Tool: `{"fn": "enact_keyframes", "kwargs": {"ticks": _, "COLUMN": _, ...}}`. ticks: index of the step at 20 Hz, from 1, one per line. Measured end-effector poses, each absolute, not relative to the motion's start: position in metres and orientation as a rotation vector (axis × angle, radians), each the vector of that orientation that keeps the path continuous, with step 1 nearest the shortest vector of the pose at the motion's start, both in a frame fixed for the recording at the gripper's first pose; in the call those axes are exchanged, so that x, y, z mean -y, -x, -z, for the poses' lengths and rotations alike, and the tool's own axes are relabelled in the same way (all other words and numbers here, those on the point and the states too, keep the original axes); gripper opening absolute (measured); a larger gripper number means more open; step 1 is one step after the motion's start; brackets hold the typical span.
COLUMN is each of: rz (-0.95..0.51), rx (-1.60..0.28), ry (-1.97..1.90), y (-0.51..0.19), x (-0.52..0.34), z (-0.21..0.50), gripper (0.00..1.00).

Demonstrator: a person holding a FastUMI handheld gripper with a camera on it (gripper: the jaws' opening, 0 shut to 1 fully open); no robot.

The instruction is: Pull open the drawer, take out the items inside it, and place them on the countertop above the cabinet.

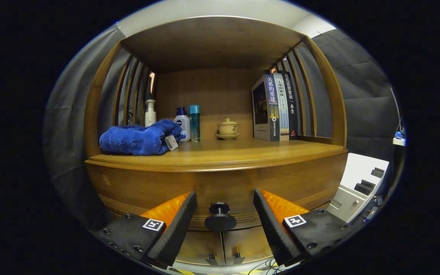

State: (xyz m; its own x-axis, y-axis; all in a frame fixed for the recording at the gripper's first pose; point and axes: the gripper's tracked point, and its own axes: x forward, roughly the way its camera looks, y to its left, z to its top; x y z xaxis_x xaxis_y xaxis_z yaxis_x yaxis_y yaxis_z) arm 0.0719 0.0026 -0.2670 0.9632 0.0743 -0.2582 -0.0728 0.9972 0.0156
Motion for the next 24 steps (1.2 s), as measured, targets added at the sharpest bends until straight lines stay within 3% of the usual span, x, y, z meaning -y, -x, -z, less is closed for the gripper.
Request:
{"fn": "enact_keyframes", "kwargs": {"ticks": 10, "rz": -0.087, "rx": -0.333, "ry": -0.03, "y": -0.069, "x": -0.005, "z": 0.298, "gripper": 0.65}}
{"fn": "enact_keyframes", "kwargs": {"ticks": 12, "rz": -0.095, "rx": -0.349, "ry": -0.059, "y": -0.071, "x": -0.007, "z": 0.299, "gripper": 0.54}}
{"fn": "enact_keyframes", "kwargs": {"ticks": 17, "rz": -0.081, "rx": -0.389, "ry": -0.081, "y": -0.066, "x": -0.006, "z": 0.3, "gripper": 0.51}}
{"fn": "enact_keyframes", "kwargs": {"ticks": 24, "rz": -0.039, "rx": -0.395, "ry": -0.108, "y": -0.057, "x": -0.004, "z": 0.297, "gripper": 0.34}}
